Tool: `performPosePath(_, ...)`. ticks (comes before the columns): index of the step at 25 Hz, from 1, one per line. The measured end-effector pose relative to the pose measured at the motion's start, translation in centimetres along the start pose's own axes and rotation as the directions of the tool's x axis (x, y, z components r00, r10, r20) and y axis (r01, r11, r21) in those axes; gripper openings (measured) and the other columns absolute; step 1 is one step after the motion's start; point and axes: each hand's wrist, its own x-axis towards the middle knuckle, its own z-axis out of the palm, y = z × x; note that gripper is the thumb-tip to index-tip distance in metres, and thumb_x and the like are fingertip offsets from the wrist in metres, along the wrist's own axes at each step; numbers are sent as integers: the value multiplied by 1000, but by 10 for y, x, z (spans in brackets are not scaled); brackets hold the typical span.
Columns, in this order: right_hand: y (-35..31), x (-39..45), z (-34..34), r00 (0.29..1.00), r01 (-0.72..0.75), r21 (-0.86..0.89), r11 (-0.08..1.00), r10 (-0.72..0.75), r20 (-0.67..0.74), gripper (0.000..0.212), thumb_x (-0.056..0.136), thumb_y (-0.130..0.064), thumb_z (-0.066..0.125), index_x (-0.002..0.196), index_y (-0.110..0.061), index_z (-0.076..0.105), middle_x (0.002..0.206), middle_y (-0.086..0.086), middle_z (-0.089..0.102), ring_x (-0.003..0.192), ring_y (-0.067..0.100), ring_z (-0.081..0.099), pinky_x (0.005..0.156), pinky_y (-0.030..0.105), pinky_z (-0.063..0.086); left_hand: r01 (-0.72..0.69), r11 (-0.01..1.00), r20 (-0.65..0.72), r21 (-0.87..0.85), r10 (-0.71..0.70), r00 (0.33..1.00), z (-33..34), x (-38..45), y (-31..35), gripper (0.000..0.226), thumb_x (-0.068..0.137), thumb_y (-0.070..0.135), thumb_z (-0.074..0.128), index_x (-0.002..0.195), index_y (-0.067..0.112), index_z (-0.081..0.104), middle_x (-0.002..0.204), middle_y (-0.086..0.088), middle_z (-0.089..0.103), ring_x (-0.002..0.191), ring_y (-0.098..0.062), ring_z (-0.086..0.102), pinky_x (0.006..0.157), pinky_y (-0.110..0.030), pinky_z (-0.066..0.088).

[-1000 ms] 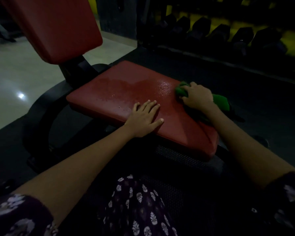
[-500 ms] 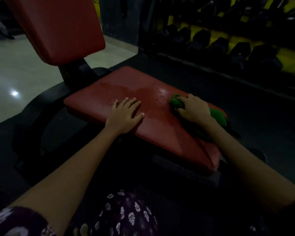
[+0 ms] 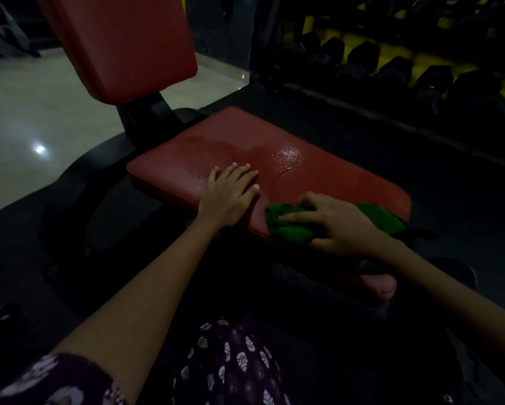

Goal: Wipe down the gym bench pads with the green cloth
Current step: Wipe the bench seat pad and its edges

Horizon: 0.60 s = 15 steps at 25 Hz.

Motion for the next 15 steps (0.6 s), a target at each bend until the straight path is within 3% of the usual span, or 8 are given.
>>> performPosePath(3,-18,29,4,998,-59,-83,995,59,1,58,85,-35,55,140,-39,38,131,5,43,111,22,47,88,38,46,1,997,1,-74,-1,1000,-2,0,-4,48,97,37,25,140,24,42,151,5,33,142,-14,21,113,-37,7)
performPosePath(7,-16,-24,8,988,127,-128,984,-136,-70,59,71,-41,46,130,-34,50,114,7,57,84,21,56,63,33,50,27,985,-8,-170,-28,1000,-3,0,-4,54,91,39,24,137,23,48,149,7,37,141,-12,23,114,-35,6)
performPosePath(10,-11,-30,13,980,190,-172,967,-198,-29,56,71,-41,47,127,-37,49,110,6,58,80,19,56,57,29,48,20,985,-63,-173,-32,998,-1,0,-4,38,99,29,37,135,22,50,147,6,40,140,-12,25,114,-36,7)
performPosePath(13,-24,15,8,994,94,-128,987,-99,-35,56,75,-32,64,130,-35,52,117,9,55,93,25,56,66,33,50,29,950,-51,-312,-47,998,-1,1,-6,40,96,30,37,130,19,55,142,3,46,138,-15,30,114,-36,9)
performPosePath(15,-37,41,4,1000,8,-110,994,-11,-28,57,84,-34,58,138,-38,42,128,6,46,108,23,49,79,34,48,68,839,-19,-539,-93,995,-9,2,-6,38,95,26,40,127,13,57,137,-3,52,134,-20,38,115,-40,17)
